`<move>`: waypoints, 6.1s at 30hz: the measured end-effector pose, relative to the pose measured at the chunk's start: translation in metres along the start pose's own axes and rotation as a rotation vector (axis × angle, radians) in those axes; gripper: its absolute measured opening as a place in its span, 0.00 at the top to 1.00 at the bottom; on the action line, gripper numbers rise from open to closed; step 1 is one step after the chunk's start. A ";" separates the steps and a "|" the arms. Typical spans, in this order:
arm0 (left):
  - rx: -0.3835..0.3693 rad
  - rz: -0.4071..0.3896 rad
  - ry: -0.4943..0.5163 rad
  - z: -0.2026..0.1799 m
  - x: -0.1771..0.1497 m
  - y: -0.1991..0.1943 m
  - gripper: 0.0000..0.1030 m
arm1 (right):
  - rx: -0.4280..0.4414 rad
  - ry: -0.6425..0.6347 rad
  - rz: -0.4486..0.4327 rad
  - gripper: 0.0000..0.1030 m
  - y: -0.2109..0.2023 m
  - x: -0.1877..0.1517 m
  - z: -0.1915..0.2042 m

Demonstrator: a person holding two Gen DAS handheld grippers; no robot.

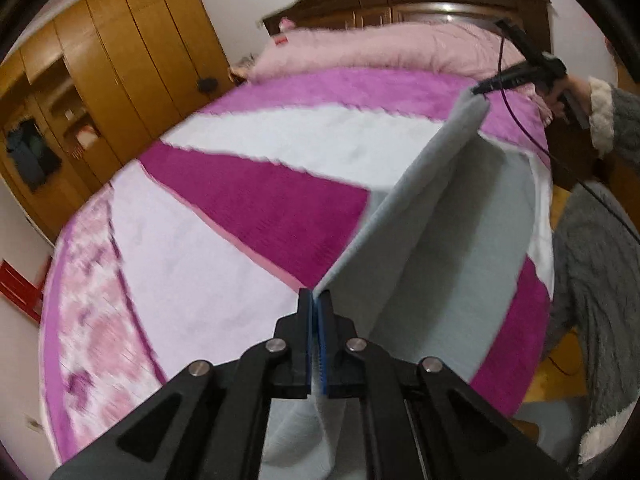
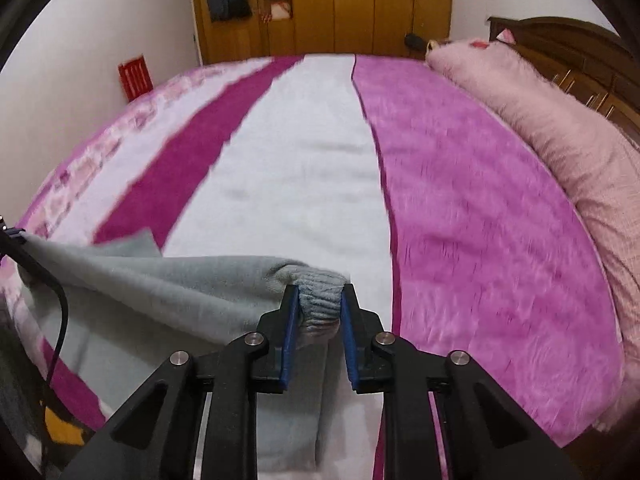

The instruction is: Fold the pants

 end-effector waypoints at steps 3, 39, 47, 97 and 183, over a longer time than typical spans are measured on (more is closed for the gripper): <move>-0.016 -0.004 0.035 -0.012 0.002 -0.013 0.98 | 0.010 0.007 0.010 0.82 -0.005 -0.003 0.001; -0.095 0.178 -0.036 -0.089 -0.098 0.028 0.66 | -0.086 -0.068 0.252 0.62 -0.001 -0.107 0.018; -0.031 0.124 -0.241 -0.008 -0.104 -0.035 0.46 | -0.116 -0.059 0.051 0.52 -0.054 -0.064 0.049; -0.003 0.130 -0.783 0.072 -0.225 -0.049 0.93 | 0.249 -0.489 -0.039 0.61 -0.009 -0.079 0.362; -0.118 0.159 -0.866 0.087 -0.238 -0.037 0.97 | 0.111 -1.198 -0.234 0.99 -0.029 -0.154 0.441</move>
Point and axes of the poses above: each gripper's, at about its wrist camera, not at the fingertips, and y roughly the way its jaws point, z to its left, x to its top, the point moved 2 cm from there along y, roughly the way its jaws point, and after that the axes turned 9 degrees about -x, right-handed, at the moved point
